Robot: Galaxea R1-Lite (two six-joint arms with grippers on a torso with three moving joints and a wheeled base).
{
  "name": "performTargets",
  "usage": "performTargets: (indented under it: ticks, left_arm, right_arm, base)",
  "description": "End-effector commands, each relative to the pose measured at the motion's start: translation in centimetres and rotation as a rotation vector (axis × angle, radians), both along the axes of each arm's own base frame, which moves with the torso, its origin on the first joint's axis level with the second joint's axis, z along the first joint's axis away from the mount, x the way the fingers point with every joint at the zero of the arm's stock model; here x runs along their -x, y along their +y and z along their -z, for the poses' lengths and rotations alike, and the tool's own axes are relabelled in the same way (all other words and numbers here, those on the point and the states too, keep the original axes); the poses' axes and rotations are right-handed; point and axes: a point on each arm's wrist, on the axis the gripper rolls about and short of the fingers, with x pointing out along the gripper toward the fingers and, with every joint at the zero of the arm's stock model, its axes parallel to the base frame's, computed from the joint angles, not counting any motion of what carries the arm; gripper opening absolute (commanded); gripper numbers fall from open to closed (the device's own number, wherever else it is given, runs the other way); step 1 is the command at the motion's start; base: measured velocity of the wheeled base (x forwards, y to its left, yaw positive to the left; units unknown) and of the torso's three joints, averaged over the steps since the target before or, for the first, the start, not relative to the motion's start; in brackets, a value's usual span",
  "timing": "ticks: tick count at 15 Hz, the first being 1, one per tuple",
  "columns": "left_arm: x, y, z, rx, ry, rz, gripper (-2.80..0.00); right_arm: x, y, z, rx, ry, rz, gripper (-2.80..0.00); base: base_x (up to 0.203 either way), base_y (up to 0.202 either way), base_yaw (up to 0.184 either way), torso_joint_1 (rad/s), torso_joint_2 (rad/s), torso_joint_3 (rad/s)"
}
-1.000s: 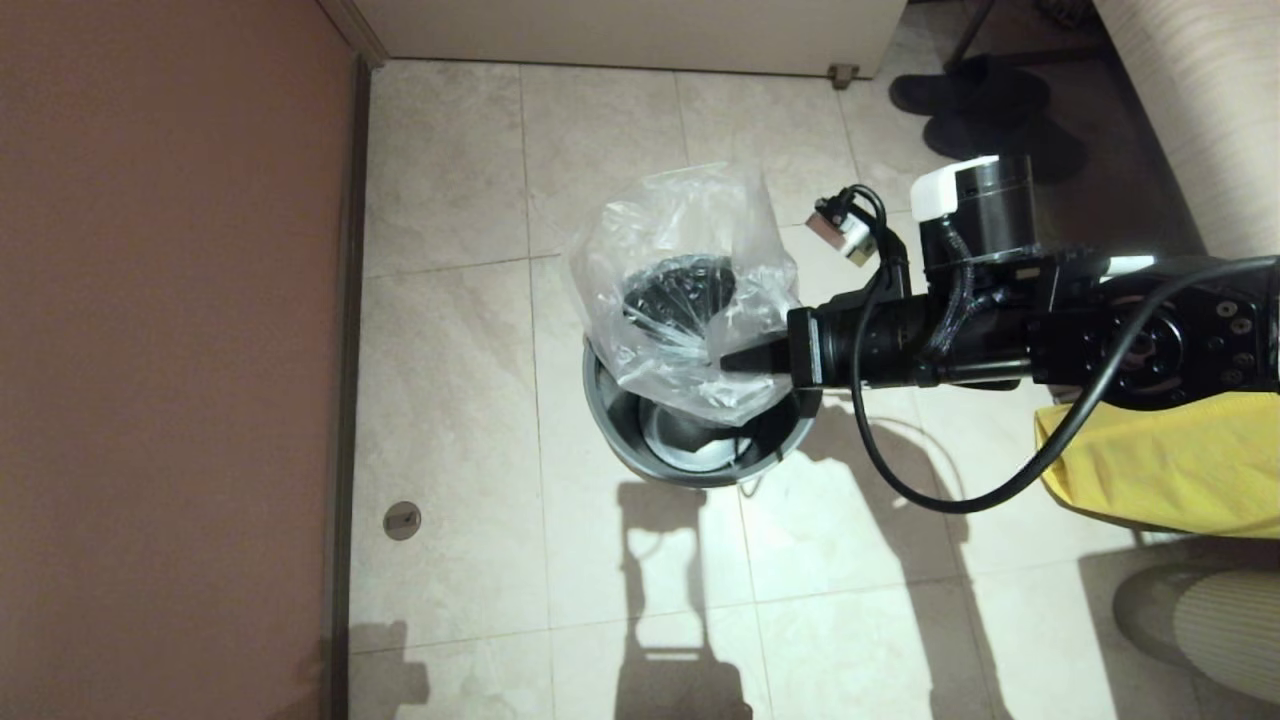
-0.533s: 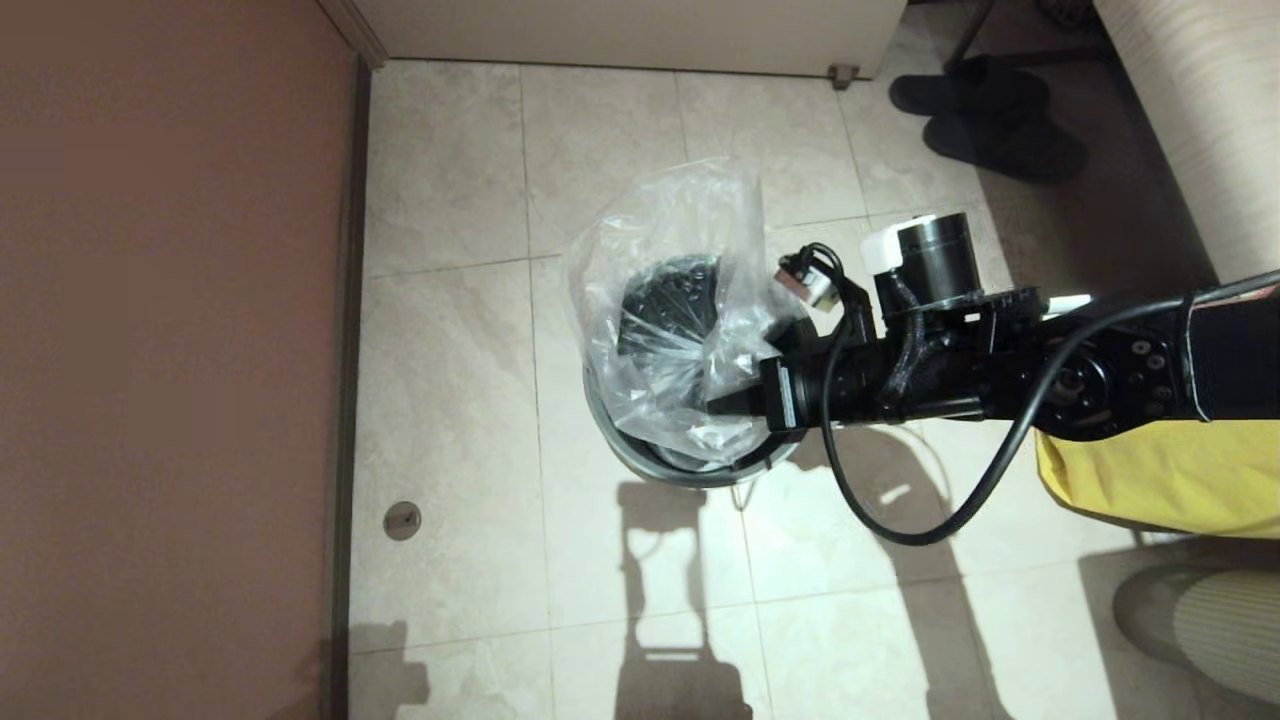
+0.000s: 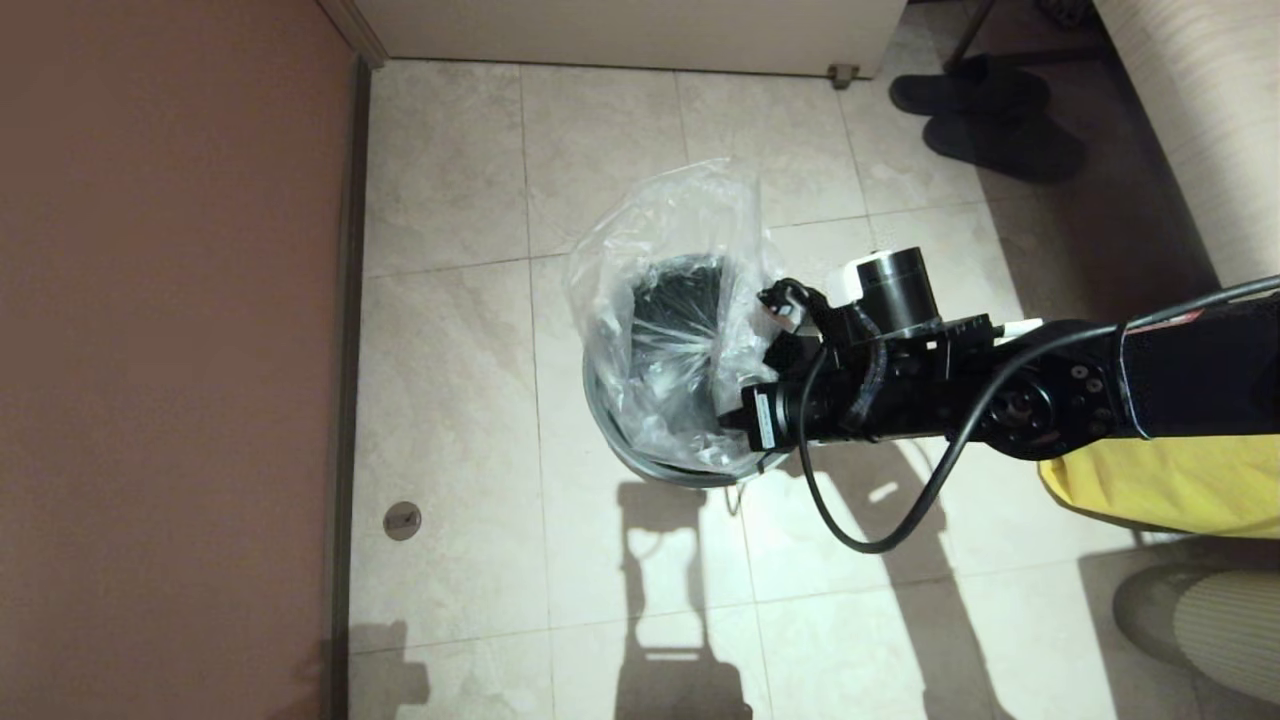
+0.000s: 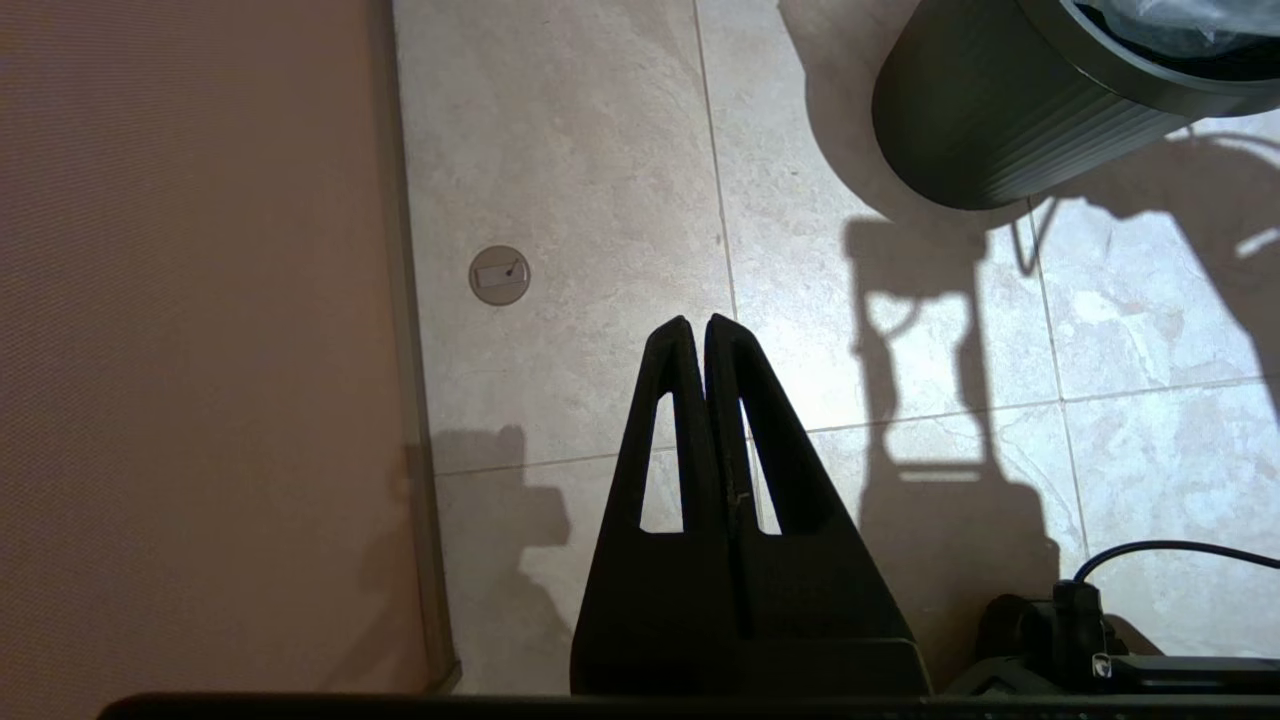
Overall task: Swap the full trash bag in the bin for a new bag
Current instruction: Put the new garbage bag on the trash can
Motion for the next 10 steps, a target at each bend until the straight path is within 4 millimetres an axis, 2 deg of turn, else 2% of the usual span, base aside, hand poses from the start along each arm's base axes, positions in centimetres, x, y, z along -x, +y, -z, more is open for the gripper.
performTargets:
  ticks: [1, 4, 6, 10]
  left_arm:
    - [0.0, 0.0, 0.0, 0.0, 0.002, 0.0, -2.8]
    - [0.0, 0.0, 0.0, 0.0, 0.001, 0.0, -2.8]
    - [0.0, 0.0, 0.0, 0.0, 0.001, 0.0, -2.8]
    - [0.0, 0.0, 0.0, 0.0, 0.001, 0.0, -2.8]
  right_arm:
    - [0.0, 0.1, 0.3, 0.032, -0.013, 0.056, -2.8]
    - [0.2, 1.0, 0.8, 0.103, -0.046, 0.161, -2.8]
    - [0.9, 1.8, 0.5, 0.101, -0.059, 0.155, -2.8]
    - [2.1, 2.4, -0.5, 0.166, -0.129, 0.292, -2.8]
  base:
    - [0.0, 0.0, 0.0, 0.0, 0.0, 0.0]
    - [0.0, 0.0, 0.0, 0.0, 0.0, 0.0]
    - [0.0, 0.0, 0.0, 0.0, 0.0, 0.0]
    - [0.0, 0.0, 0.0, 0.0, 0.0, 0.0]
